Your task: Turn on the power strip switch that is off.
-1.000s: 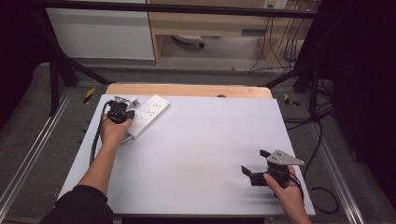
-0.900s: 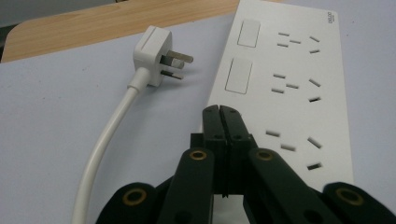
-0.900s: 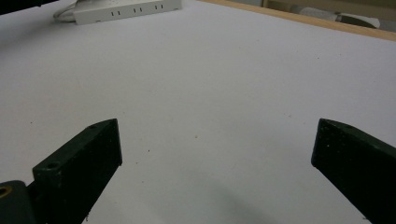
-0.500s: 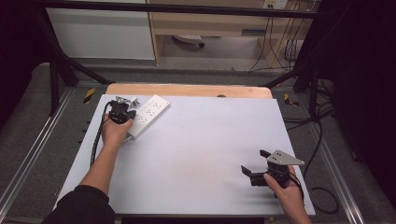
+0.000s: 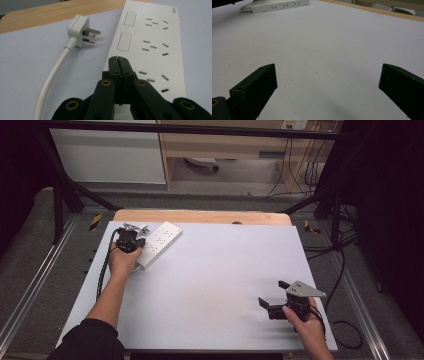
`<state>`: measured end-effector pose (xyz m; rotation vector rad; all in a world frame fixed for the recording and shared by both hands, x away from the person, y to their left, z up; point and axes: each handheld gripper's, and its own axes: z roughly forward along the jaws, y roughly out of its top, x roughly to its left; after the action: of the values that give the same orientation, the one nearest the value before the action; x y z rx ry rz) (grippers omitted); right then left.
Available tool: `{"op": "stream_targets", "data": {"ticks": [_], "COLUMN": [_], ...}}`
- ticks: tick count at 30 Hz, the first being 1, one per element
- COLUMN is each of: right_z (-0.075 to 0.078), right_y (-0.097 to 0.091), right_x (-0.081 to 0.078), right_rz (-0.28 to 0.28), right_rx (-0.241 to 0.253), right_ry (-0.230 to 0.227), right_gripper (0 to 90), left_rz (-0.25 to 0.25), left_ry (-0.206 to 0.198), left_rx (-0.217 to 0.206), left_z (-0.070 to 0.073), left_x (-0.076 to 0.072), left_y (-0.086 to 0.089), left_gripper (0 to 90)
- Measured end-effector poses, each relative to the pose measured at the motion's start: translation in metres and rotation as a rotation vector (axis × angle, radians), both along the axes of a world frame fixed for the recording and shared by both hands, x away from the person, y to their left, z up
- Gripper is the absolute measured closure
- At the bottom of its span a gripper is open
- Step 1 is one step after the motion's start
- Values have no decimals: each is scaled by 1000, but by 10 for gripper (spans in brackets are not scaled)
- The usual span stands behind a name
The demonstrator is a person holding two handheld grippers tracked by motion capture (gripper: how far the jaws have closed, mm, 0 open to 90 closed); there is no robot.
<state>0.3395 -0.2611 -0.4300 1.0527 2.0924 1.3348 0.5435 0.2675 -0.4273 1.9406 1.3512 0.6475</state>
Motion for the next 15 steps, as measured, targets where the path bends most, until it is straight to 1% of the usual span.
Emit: {"op": "stream_targets", "data": {"ticks": [3,6,7,10,11,14,15], "right_z": [0,0,0,0,0,0,0], "right_y": [0,0,0,1,1,0,0], "right_x": [0,0,0,0,0,0,0], "right_rz": [0,0,0,2,2,-3,-4], "right_rx": [3,3,0,0,1,6,7], "right_ry": [0,0,0,1,0,2,1], "right_gripper": [22,22,22,22,22,22,22], "left_rz": [9,26,27,23,19,18,17], "left_ry": [-12,-13,-13,-11,-15,-55,-66], "left_rx": [-17,-20,-30,-38,-52,-83,-77], "left_z": [-3,-4,-4,-4,-5,-1,1], "left_x": [-2,-4,-5,-6,-7,-11,-11], "left_y": [1,6,7,11,12,13,12], "left_gripper": [900,900,900,900,900,900,900]}}
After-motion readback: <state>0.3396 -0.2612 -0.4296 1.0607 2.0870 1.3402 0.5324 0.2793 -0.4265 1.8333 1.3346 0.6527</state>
